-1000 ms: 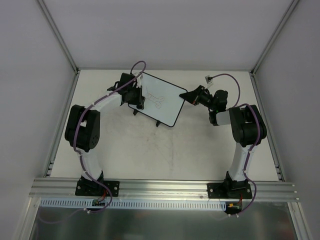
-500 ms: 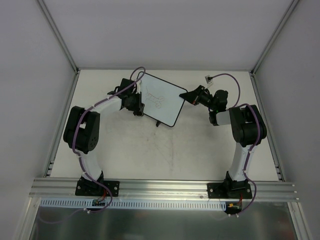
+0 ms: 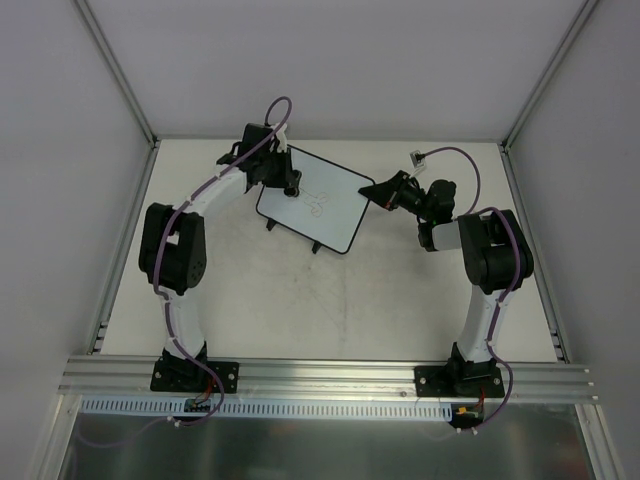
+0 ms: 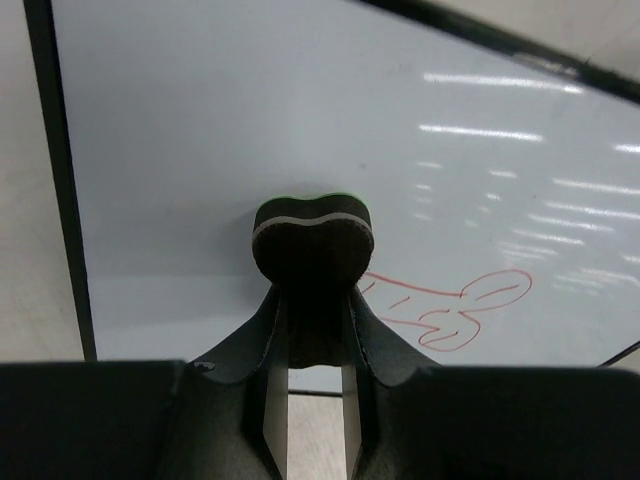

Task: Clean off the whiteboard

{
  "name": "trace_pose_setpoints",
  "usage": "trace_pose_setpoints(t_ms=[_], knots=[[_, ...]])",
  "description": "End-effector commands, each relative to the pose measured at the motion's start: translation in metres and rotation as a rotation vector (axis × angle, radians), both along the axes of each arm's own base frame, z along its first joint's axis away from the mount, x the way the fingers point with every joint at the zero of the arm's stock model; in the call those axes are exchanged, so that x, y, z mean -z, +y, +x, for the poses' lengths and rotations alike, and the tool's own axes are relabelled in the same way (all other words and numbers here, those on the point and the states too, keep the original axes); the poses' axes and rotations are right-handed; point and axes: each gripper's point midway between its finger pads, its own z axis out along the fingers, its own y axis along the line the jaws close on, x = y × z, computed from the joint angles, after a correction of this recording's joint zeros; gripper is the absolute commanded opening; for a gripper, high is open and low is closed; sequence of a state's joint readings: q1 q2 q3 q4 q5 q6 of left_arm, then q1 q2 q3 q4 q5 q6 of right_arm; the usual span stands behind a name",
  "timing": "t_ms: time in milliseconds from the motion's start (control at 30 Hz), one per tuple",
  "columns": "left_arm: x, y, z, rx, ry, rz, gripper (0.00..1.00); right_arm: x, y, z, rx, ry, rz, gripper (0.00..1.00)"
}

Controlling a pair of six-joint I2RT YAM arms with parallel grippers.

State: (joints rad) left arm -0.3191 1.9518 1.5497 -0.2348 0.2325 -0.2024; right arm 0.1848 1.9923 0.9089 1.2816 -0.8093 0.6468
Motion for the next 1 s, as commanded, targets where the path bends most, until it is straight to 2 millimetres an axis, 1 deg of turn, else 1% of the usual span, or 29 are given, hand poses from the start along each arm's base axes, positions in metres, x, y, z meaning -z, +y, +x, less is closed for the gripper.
trace_pose_setpoints(t_ms=[0, 33, 67, 100, 133, 167, 200, 233, 267, 333, 400, 533, 567, 600, 667, 733, 767, 800, 833, 933, 967], knots=[[-0.019, -0.004, 0.023, 0.0, -0.047, -0.036, 0.0, -0.075, 0.003, -0.019, -0.062, -0.336, 0.043, 0.0], [-0.022, -0.004, 0.027, -0.002, -0.053, -0.034, 0.0, -0.075, 0.003, -0.02, -0.063, -0.333, 0.044, 0.0], [-0.033, -0.004, 0.035, -0.008, -0.078, -0.032, 0.0, -0.074, 0.004, -0.02, -0.063, -0.332, 0.044, 0.0], [-0.029, -0.003, 0.039, -0.011, -0.075, -0.018, 0.0, -0.074, 0.003, -0.019, -0.062, -0.33, 0.043, 0.0], [-0.027, -0.001, 0.039, -0.018, -0.063, -0.001, 0.0, -0.074, 0.004, -0.02, -0.064, -0.33, 0.045, 0.0], [-0.034, 0.002, 0.046, -0.036, -0.082, 0.013, 0.0, -0.074, 0.004, -0.02, -0.063, -0.332, 0.044, 0.0], [-0.034, 0.002, 0.048, -0.037, -0.084, 0.022, 0.0, -0.074, 0.004, -0.02, -0.064, -0.327, 0.045, 0.0], [-0.029, 0.003, 0.049, -0.033, -0.075, 0.036, 0.0, -0.074, 0.004, -0.02, -0.065, -0.33, 0.044, 0.0], [-0.033, 0.004, 0.052, -0.034, -0.085, 0.039, 0.0, -0.075, 0.004, -0.02, -0.065, -0.332, 0.045, 0.0], [-0.031, 0.005, 0.053, -0.032, -0.077, 0.049, 0.0, -0.075, 0.004, -0.02, -0.065, -0.333, 0.044, 0.0], [-0.031, 0.004, 0.051, -0.029, -0.068, 0.045, 0.0, -0.075, 0.004, -0.021, -0.066, -0.336, 0.044, 0.0], [-0.025, 0.005, 0.044, -0.03, -0.044, 0.044, 0.0, -0.075, 0.004, -0.02, -0.065, -0.334, 0.043, 0.0], [-0.018, 0.005, 0.04, -0.026, -0.029, 0.046, 0.0, -0.075, 0.004, -0.02, -0.065, -0.335, 0.044, 0.0], [-0.019, 0.005, 0.038, -0.026, -0.025, 0.043, 0.0, -0.075, 0.005, -0.021, -0.066, -0.335, 0.044, 0.0], [-0.011, 0.005, 0.032, -0.019, -0.003, 0.043, 0.0, -0.077, 0.004, -0.02, -0.065, -0.338, 0.045, 0.0], [-0.012, 0.003, 0.026, -0.004, -0.003, 0.051, 0.0, -0.075, 0.004, -0.02, -0.065, -0.335, 0.044, 0.0], [-0.005, 0.005, 0.02, -0.004, 0.009, 0.068, 0.0, -0.076, 0.004, -0.02, -0.065, -0.336, 0.044, 0.0], [-0.007, 0.006, 0.018, -0.004, 0.001, 0.083, 0.0, -0.075, 0.004, -0.02, -0.065, -0.335, 0.044, 0.0], [0.001, 0.009, 0.012, -0.013, 0.016, 0.111, 0.0, -0.075, 0.004, -0.02, -0.065, -0.335, 0.044, 0.0], [0.003, 0.011, 0.002, -0.014, 0.024, 0.12, 0.0, -0.075, 0.004, -0.019, -0.063, -0.333, 0.044, 0.0], [0.009, 0.011, -0.004, -0.012, 0.043, 0.127, 0.0, -0.075, 0.003, -0.019, -0.062, -0.333, 0.045, 0.0]])
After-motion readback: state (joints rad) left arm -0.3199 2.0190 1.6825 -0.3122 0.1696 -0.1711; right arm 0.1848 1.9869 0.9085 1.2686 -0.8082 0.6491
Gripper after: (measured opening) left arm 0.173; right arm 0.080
